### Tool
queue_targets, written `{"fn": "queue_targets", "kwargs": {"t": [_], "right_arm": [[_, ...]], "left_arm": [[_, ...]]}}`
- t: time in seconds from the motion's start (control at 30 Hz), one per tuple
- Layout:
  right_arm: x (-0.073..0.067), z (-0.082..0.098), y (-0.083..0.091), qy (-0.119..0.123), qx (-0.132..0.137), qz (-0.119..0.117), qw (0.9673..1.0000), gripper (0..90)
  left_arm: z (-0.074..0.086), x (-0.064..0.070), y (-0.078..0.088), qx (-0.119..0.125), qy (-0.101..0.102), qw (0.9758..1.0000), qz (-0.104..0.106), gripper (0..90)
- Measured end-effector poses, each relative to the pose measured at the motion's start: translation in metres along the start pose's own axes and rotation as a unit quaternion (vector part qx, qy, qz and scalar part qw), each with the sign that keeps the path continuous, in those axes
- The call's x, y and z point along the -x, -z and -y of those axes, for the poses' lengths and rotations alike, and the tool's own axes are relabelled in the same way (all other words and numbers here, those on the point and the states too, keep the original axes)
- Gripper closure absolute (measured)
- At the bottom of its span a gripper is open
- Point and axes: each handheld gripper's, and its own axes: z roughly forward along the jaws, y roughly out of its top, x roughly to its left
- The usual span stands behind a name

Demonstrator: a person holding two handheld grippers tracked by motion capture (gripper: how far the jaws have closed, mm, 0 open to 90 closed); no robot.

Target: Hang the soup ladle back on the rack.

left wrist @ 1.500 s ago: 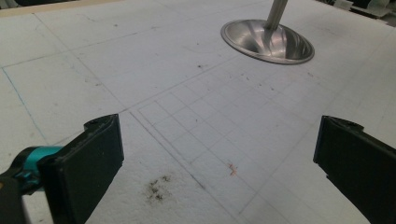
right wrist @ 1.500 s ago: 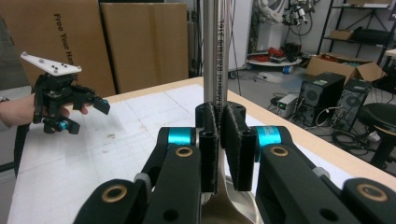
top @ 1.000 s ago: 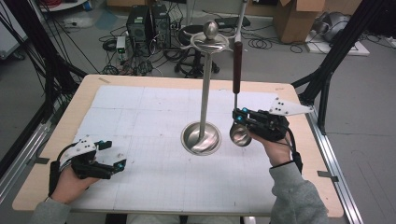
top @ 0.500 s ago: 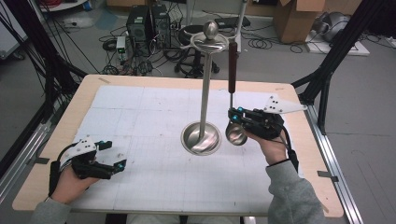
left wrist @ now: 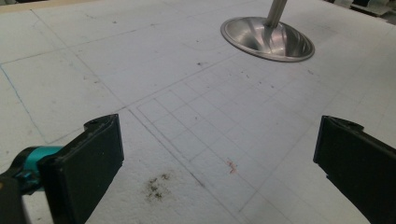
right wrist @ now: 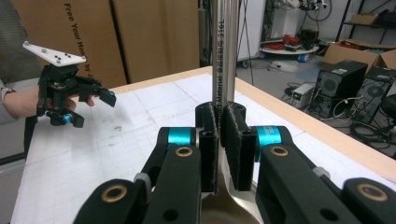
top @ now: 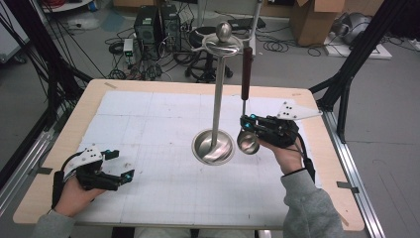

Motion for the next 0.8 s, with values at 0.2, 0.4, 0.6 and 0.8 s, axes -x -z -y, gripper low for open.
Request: {"fn": "queue_targets", "kwargs": {"t": [0.2,0.4,0.6,0.8], "right_arm": [[0.0,0.0,-0.007,-0.002,0.0,-0.003,1.0,84.3],[0.0,0.001,-0.013,0.0,0.005,0.008,1.0,83.7],[-0.002,0.001,-0.014,0.008,0.003,0.023,0.9997,75.7],[0.001,0.006,-0.011,-0.007,-0.003,0.032,0.9995,57.4]], "left_arm": [[0.0,0.0,0.0,0.001,0.0,1.0,0.0,2.2],[0.0,0.0,0.0,0.001,0.0,1.0,0.001,2.2],[0.0,0.001,0.0,0.001,0.001,1.0,0.0,2.2],[0.0,0.001,0.001,0.006,0.001,1.0,0.0,2.2]]}}
